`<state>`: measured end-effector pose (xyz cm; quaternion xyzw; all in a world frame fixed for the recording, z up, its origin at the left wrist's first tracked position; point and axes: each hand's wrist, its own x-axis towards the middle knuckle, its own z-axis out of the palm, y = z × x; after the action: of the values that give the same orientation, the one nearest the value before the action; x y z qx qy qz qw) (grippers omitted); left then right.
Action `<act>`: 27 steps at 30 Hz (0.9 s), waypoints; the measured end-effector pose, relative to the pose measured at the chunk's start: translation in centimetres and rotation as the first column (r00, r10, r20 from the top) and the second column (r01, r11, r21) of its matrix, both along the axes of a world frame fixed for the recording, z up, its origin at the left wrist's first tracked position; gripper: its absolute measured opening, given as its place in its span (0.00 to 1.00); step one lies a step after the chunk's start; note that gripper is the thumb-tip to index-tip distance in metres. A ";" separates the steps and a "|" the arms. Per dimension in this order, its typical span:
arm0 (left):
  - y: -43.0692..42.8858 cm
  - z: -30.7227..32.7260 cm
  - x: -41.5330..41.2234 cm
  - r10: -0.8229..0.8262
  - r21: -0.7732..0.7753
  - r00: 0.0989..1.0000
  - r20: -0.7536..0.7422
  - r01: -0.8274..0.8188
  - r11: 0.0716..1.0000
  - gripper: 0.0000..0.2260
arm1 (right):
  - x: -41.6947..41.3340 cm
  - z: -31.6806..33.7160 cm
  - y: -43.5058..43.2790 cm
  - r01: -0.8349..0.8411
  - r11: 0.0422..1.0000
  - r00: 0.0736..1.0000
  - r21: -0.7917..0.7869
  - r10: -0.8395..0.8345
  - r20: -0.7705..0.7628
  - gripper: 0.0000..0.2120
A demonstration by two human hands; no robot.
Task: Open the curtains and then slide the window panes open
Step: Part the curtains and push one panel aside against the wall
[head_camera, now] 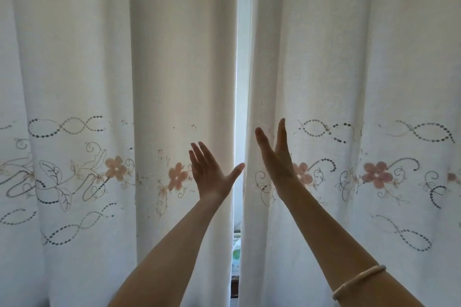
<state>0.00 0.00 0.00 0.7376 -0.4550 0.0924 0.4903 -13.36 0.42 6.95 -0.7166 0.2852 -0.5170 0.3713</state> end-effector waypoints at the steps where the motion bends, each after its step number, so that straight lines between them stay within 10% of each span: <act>1: -0.2 -0.1 -0.1 0.043 -0.008 0.998 0.040 -0.043 0.999 0.51 | 0.1 0.2 0.3 0.013 0.999 1.000 -0.041 -0.013 -0.001 0.34; 11: 0.0 -0.4 2.5 0.330 -0.047 0.923 0.195 -0.328 0.944 0.31 | 2.8 0.3 -0.6 0.107 0.980 0.993 -0.166 -0.112 -0.025 0.39; 16: 2.8 -0.7 6.4 0.452 -0.095 0.830 0.325 -0.447 0.889 0.31 | 6.3 0.2 0.9 0.289 0.835 0.949 -0.468 -0.314 0.026 0.41; 27: 11.0 0.0 14.6 0.614 -0.089 0.683 0.396 -0.637 0.766 0.32 | 17.4 2.1 2.6 0.001 0.894 0.985 -0.449 -0.079 -0.155 0.43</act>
<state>14.56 11.05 0.05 0.8262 -0.2688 0.3909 0.3040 4.03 3.05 9.05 -0.8177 0.2040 -0.5137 0.1605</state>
